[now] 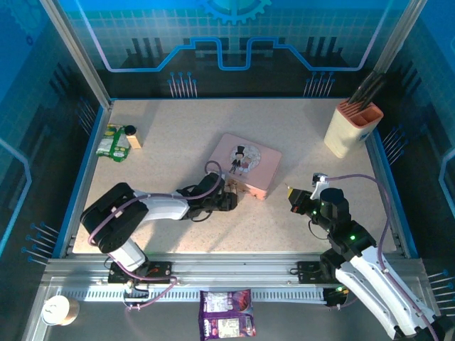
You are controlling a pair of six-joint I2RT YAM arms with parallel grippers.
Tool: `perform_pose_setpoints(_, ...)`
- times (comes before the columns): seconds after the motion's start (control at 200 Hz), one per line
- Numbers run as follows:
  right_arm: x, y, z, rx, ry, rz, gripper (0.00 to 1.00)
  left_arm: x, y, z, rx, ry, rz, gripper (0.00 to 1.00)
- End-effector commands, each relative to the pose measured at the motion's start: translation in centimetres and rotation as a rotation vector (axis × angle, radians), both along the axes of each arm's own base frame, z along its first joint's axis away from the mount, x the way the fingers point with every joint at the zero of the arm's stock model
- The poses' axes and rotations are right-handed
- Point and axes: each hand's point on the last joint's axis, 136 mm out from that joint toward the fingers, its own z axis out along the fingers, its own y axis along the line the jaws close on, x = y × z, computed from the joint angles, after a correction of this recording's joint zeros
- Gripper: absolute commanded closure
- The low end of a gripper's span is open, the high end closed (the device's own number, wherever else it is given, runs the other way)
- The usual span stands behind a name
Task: Unlock the padlock with the key
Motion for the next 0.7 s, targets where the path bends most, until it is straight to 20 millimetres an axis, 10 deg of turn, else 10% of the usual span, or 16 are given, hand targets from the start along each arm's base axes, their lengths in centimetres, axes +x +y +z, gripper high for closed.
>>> perform_pose_setpoints(0.0, 0.2, 0.2, 0.7, 0.031, -0.011, 0.004, 1.0, 0.5, -0.6, 1.5, -0.122, -0.047, -0.067, 0.5)
perform_pose_setpoints(0.69, 0.6, 0.7, 0.5, 0.051, 0.001, 0.011, 1.0, 1.7, -2.8, 0.7, -0.146, -0.011, -0.147, 0.66)
